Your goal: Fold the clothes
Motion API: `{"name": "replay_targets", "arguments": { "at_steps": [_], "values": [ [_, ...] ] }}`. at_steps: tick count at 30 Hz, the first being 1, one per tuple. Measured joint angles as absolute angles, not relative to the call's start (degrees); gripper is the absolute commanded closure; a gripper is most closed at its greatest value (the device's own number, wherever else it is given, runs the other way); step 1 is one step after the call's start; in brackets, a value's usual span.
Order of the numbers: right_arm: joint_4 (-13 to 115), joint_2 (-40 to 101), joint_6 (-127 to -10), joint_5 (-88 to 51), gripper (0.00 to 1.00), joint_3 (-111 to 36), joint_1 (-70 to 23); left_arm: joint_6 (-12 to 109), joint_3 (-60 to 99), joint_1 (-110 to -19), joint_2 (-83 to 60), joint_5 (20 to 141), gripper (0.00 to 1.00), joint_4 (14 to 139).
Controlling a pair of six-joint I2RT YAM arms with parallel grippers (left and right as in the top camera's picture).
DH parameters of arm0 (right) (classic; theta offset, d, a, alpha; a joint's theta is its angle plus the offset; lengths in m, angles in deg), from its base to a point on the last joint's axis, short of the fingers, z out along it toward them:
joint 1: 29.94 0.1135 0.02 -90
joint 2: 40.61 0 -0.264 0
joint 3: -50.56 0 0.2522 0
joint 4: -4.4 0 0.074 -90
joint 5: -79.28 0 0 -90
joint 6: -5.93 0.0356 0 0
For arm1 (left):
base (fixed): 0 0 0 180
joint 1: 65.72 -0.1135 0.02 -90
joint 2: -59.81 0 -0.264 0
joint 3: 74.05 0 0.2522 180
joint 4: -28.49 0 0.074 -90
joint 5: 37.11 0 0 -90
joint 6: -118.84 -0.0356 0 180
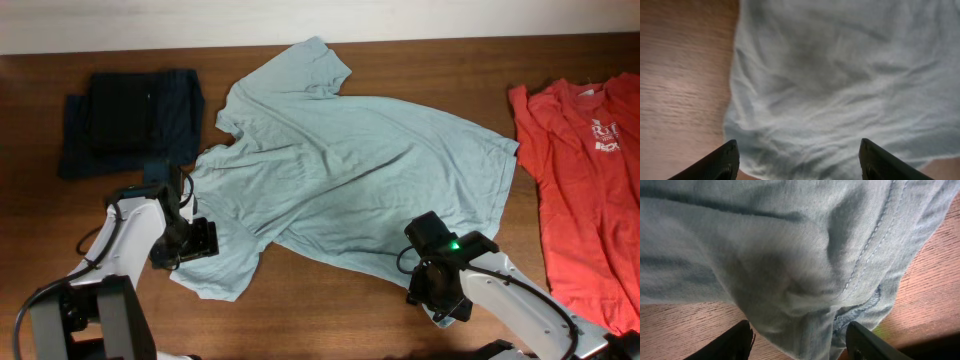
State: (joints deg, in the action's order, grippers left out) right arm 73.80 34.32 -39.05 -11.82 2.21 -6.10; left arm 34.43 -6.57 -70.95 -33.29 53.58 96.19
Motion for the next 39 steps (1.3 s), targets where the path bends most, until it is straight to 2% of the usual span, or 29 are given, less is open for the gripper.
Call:
{"name": "replay_targets", "arguments": {
  "at_steps": [13, 23, 28, 39],
  "values": [
    [73.60, 34.32, -39.25, -11.82, 0.35, 2.21, -6.10, 35.87, -6.57, -70.95, -33.29, 50.47, 0.24, 98.33],
    [73.60, 34.32, -39.29, -11.84, 0.35, 2.21, -6.10, 37.55, -12.91, -70.95, -33.29, 49.56, 0.23, 94.52],
    [73.58, 34.32, -39.27, -11.84, 0.35, 2.21, -6.10, 38.03, -13.04, -70.95, -33.29, 50.08, 0.30, 94.09],
    [73.60, 34.32, -39.27, -12.28, 0.35, 2.21, -6.10, 38.10, -13.04, -70.95, -33.29, 51.89, 0.30, 92.60]
  ]
}}
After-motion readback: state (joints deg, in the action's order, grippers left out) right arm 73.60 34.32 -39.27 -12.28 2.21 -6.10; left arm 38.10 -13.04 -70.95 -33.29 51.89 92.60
